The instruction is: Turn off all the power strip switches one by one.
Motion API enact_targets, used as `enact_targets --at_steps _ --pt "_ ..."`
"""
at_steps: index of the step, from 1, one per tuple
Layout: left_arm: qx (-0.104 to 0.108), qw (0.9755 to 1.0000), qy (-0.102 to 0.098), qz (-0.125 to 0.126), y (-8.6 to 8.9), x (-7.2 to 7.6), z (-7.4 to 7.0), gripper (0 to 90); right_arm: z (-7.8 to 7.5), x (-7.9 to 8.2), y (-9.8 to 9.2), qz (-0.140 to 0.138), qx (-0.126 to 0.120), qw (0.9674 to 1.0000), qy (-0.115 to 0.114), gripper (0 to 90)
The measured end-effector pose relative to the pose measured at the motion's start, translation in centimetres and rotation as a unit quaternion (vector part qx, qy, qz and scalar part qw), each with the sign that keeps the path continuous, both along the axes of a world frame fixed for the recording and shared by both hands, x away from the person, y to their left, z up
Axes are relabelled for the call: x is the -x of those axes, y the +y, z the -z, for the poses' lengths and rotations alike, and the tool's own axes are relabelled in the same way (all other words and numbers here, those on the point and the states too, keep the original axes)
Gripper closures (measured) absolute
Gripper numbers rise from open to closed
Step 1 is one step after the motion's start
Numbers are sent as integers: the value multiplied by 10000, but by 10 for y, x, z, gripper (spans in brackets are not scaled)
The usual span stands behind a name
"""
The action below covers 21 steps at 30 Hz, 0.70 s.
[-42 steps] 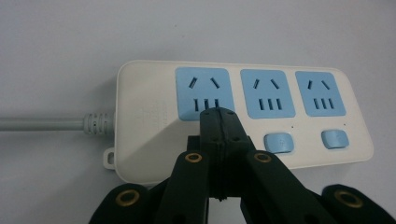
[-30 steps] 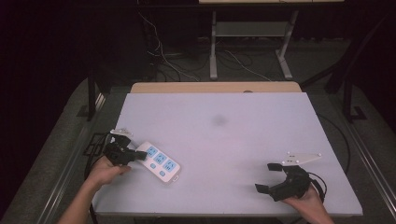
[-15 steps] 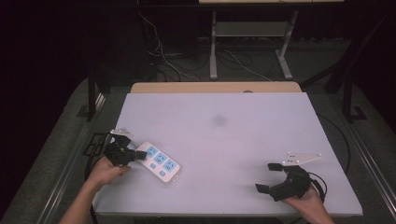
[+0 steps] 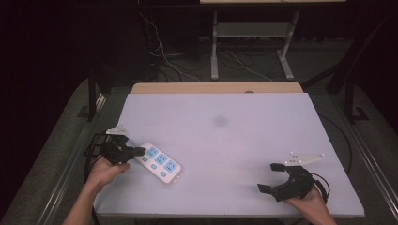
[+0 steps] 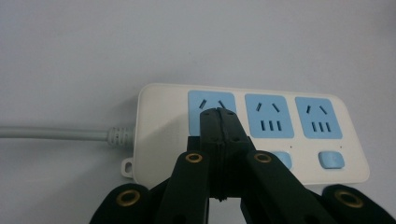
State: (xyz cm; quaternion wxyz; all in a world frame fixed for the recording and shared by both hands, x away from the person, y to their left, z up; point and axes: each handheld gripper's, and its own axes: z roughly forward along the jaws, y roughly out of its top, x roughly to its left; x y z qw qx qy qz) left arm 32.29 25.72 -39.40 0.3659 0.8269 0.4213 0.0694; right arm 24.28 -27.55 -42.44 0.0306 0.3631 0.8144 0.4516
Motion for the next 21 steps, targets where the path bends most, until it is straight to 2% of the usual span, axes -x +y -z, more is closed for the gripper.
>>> enact_targets --at_steps 7,10,16,18,21 --pt "232 9986 -420 -234 1 10 -8 888 -1 1 1 -24 -12 10000 -5 7" --pt "412 9967 -628 -316 0 16 -11 850 -1 2 1 -33 -13 10000 -13 7" --pt "700 9931 -842 -411 -5 30 -13 793 -1 2 1 -39 -34 10000 -12 7" --pt "723 9923 -899 -449 -7 36 -13 746 -1 2 1 -37 -36 10000 -16 6" --pt "861 9904 -916 -576 -10 43 -11 585 -2 2 1 -34 -49 10000 -28 6"
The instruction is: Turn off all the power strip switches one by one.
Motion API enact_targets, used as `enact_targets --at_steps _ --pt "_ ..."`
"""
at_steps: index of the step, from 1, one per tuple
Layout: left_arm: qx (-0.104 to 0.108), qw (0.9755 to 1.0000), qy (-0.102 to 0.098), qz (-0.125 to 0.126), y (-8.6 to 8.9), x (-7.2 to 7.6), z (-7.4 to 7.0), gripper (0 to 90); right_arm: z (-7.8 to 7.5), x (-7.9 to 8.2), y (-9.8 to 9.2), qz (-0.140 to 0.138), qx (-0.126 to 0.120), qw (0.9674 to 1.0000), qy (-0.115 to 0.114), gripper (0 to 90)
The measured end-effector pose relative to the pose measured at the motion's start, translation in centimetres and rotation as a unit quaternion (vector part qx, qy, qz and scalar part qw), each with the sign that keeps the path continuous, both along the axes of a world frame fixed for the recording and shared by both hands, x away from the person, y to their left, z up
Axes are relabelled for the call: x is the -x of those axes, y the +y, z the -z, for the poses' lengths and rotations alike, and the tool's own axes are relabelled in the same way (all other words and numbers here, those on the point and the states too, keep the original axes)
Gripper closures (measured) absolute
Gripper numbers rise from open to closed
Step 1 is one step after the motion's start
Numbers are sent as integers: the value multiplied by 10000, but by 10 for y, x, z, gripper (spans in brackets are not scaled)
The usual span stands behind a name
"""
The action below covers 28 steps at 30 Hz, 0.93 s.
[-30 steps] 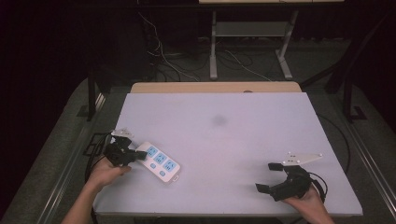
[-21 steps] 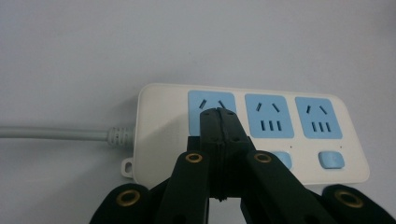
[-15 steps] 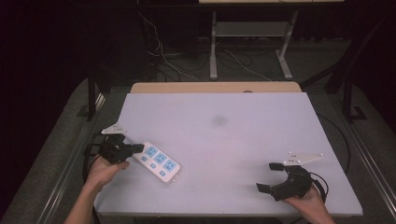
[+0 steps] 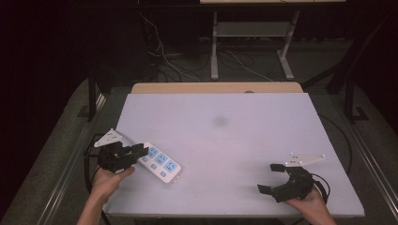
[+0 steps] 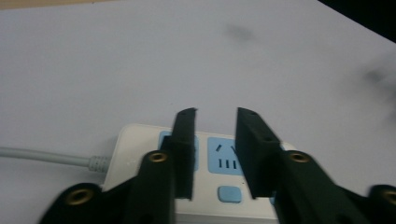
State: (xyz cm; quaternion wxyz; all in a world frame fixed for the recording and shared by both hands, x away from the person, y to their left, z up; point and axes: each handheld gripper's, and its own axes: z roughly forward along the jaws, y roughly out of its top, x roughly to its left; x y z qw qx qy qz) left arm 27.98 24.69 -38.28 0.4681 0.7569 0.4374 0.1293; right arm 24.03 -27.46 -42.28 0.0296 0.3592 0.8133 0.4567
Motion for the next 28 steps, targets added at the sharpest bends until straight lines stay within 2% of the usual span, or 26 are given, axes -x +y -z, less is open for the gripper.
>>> enact_targets --at_steps 2,4,7,13,16,18,21,28 --pt "85 9999 -39 -46 -2 5 1 460 0 0 0 -5 -3 10000 -4 7" --pt "72 10000 -12 24 -4 10 4 343 0 0 0 -7 -6 10000 5 7" --pt "147 9998 -4 101 -9 19 7 230 0 0 1 -15 -5 10000 14 7" --pt "234 9993 -89 293 -19 31 13 84 1 1 1 -21 1 10000 26 7" --pt "234 9986 -19 467 -26 34 16 0 1 1 1 -26 -4 10000 19 7" --pt "230 9980 -61 585 -30 36 18 0 1 1 1 -26 -8 10000 18 7" --pt "206 9974 -23 684 -36 37 24 0 1 1 1 -28 -13 10000 7 7" --pt "150 9968 18 787 -44 37 30 0 1 2 0 -26 -6 10000 17 7"
